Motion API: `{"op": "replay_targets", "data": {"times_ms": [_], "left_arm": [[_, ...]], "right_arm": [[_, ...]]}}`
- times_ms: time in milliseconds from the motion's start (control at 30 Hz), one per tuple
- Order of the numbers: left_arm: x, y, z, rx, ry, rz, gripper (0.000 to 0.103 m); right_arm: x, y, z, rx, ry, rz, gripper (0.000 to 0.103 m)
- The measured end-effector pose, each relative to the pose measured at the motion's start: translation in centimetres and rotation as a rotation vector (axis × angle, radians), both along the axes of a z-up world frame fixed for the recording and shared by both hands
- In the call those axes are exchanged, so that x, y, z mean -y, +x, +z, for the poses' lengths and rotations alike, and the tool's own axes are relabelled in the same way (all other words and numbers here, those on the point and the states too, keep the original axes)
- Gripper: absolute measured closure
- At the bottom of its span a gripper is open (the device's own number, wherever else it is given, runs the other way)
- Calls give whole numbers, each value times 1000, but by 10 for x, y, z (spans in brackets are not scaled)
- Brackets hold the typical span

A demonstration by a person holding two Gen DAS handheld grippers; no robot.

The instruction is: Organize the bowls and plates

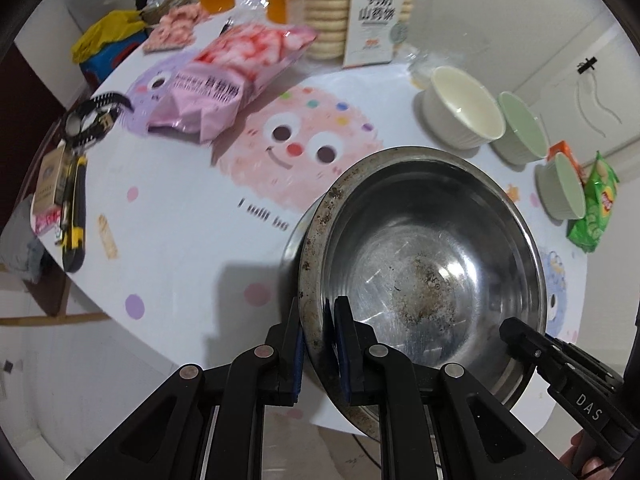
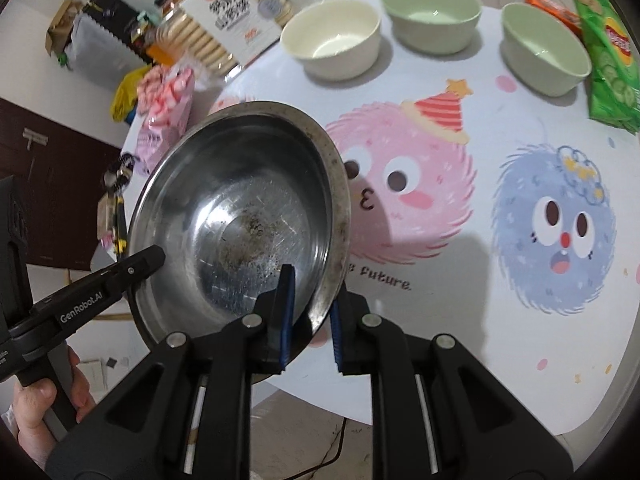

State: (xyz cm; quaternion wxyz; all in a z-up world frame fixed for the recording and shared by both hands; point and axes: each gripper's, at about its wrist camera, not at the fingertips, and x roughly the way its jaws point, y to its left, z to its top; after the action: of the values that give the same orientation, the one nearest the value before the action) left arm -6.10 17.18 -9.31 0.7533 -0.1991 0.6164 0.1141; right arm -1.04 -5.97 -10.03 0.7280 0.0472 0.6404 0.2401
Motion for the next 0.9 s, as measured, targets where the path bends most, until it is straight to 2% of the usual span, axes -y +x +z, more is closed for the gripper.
{"op": "replay_targets", "data": {"times_ms": [400,900], "left_arm": [[-5,2,-17,-41,27,-25,89],[-10,1,-37,-99,-2,-22,86]], "right_arm": [[-17,0,-20,-57,-50,23,83],[-30,-3,-27,-70,-103,57,81]]}}
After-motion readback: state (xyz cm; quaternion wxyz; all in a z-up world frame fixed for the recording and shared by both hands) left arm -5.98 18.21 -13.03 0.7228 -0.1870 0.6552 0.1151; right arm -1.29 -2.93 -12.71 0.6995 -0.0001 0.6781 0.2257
